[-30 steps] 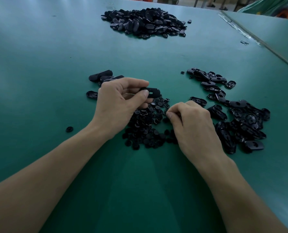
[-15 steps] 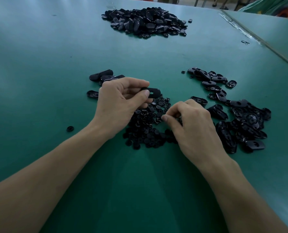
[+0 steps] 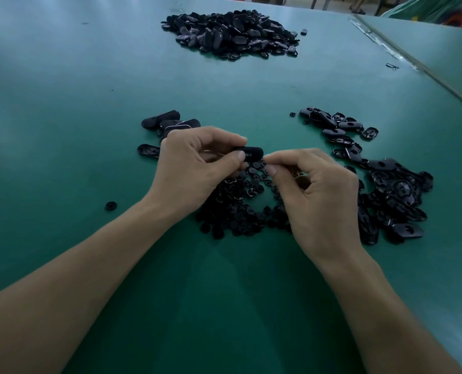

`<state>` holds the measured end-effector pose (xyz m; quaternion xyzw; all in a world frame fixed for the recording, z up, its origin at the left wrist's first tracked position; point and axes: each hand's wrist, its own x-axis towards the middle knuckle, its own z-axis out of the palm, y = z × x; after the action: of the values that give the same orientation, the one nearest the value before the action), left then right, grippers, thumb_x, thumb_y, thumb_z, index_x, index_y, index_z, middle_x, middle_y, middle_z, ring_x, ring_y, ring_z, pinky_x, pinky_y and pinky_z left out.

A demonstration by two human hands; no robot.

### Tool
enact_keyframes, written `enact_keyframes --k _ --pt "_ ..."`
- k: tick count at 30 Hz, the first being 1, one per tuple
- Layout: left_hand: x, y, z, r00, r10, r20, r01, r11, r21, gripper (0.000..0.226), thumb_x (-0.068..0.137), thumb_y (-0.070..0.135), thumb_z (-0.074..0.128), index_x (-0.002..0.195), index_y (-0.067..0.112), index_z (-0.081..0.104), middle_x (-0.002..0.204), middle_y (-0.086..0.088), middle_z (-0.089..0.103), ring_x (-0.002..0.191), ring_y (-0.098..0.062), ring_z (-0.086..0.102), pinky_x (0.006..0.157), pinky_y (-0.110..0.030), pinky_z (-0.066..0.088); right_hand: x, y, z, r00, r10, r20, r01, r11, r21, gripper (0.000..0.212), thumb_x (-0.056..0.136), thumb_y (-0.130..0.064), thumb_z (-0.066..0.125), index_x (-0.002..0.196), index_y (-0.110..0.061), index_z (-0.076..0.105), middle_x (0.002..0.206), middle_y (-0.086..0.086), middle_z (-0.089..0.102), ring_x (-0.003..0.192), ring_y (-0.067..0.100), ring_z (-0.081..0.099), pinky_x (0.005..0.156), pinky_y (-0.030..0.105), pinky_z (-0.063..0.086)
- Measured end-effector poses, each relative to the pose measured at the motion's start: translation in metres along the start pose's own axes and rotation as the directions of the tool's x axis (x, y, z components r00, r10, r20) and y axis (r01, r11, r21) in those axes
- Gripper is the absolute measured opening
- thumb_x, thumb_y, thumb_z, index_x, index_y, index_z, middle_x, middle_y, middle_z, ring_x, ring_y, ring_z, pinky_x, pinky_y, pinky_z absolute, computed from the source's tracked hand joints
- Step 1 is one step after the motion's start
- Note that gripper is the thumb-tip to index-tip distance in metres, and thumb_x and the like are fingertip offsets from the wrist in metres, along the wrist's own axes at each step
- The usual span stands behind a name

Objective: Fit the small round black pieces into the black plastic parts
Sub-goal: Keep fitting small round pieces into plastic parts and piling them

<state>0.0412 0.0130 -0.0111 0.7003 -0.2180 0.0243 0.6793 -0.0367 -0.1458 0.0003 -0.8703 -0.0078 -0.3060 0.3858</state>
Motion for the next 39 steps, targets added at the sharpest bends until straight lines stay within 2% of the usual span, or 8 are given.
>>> enact_keyframes --k 3,8,18,24,28,31,39 --pt "-0.001 0.001 0.001 1.000 0.004 0.007 -0.004 0.999 0.033 0.022 0.084 -0.001 0.076 0.091 0.020 0.075 0.079 0.000 0.078 0.075 -0.017 0.077 0.071 -0.025 0.060 0.001 0.000 0.001 0.997 0.070 -0.027 -0.067 0.992 0.107 0.015 0.088 -0.014 0.074 0.096 -0.026 0.077 0.085 -0.012 0.068 0.078 0.005 0.064 0.069 0.009 0.044" --pt "-0.003 0.004 0.003 0.999 0.016 0.050 -0.017 1.000 0.017 0.019 0.079 0.004 0.077 0.091 0.019 0.075 0.081 -0.001 0.078 0.076 -0.018 0.076 0.076 -0.030 0.062 0.001 -0.003 0.007 0.985 0.173 0.018 -0.171 0.939 0.298 0.019 0.085 -0.011 0.075 0.087 -0.030 0.074 0.077 -0.011 0.074 0.072 0.009 0.070 0.068 0.021 0.054" --pt "-0.005 0.004 0.005 0.990 0.053 0.130 -0.049 0.998 -0.036 0.021 0.077 0.001 0.075 0.089 0.018 0.073 0.084 0.003 0.078 0.075 -0.011 0.075 0.073 -0.021 0.058 -0.001 -0.003 0.008 0.977 0.209 0.039 -0.212 0.946 0.246 0.018 0.084 -0.011 0.076 0.083 -0.028 0.071 0.075 -0.012 0.073 0.073 0.005 0.070 0.071 0.022 0.056" --pt "-0.005 0.003 0.006 0.988 0.065 0.139 -0.068 0.998 0.017 0.020 0.076 0.002 0.077 0.087 0.018 0.075 0.085 0.002 0.078 0.074 -0.010 0.074 0.073 -0.023 0.058 -0.001 -0.007 0.007 0.994 0.110 0.014 -0.110 0.985 0.134 0.020 0.086 -0.006 0.074 0.085 -0.027 0.072 0.075 -0.020 0.070 0.071 -0.002 0.067 0.066 0.008 0.048" --pt "-0.005 0.003 0.006 0.989 0.068 0.131 -0.072 0.997 0.029 0.019 0.076 0.002 0.074 0.087 0.017 0.073 0.085 0.000 0.078 0.075 -0.013 0.073 0.075 -0.028 0.060 -0.003 -0.009 0.009 0.997 0.081 0.008 -0.082 0.992 0.097 0.015 0.086 -0.006 0.074 0.090 -0.020 0.078 0.078 -0.024 0.068 0.072 -0.004 0.067 0.067 0.006 0.047" --pt "-0.004 0.003 0.006 0.990 0.056 0.127 -0.058 0.998 0.011 0.017 0.079 0.003 0.071 0.087 0.017 0.072 0.084 -0.001 0.077 0.076 -0.015 0.073 0.077 -0.031 0.061 -0.004 -0.011 0.010 0.997 0.076 0.000 -0.076 0.993 0.094 0.014 0.086 -0.006 0.073 0.094 -0.017 0.079 0.077 -0.025 0.066 0.074 -0.006 0.067 0.069 0.004 0.046" --pt "-0.004 0.002 0.007 0.987 0.078 0.140 -0.073 0.997 -0.040 0.021 0.078 0.001 0.073 0.090 0.019 0.074 0.088 -0.001 0.078 0.080 -0.012 0.073 0.077 -0.023 0.058 -0.004 -0.015 0.011 0.985 0.170 -0.044 -0.160 0.973 0.166 0.017 0.085 -0.008 0.073 0.083 -0.025 0.072 0.070 -0.020 0.068 0.066 -0.001 0.066 0.060 0.005 0.045"
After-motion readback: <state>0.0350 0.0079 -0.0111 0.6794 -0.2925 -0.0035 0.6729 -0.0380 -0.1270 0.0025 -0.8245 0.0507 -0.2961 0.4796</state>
